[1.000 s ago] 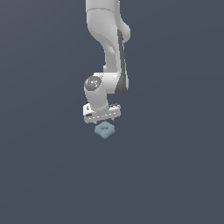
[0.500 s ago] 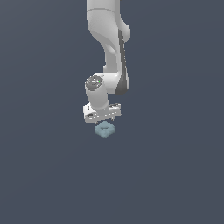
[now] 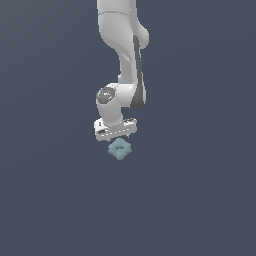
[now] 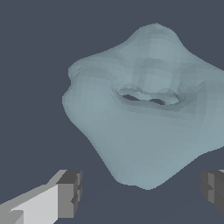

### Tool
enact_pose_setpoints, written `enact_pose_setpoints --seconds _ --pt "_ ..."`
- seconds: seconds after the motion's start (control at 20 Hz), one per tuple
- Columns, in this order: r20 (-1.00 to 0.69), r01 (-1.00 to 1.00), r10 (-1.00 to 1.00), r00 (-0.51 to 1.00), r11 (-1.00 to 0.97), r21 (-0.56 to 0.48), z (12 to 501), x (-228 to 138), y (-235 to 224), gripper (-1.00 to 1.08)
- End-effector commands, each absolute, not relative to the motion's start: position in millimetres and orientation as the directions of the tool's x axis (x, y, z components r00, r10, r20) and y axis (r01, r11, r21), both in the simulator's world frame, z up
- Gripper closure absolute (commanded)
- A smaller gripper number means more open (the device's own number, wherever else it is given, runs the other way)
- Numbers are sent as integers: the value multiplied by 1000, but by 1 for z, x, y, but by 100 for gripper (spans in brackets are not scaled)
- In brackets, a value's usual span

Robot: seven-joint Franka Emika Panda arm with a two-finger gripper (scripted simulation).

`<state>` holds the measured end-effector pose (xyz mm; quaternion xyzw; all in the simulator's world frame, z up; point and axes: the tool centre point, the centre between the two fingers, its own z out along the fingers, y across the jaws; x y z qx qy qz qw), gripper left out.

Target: Pick up the object and move it to a goal position.

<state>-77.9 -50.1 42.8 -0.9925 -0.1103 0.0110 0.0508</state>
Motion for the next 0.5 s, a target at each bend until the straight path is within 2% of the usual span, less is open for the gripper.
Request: enact_pose_setpoints --seconds 0.0,0.45 --pt "-12 219 221 975 -970 -104 39 -79 -49 -100" --pt "-15 225 228 974 -969 -107 12 -82 -43 -100"
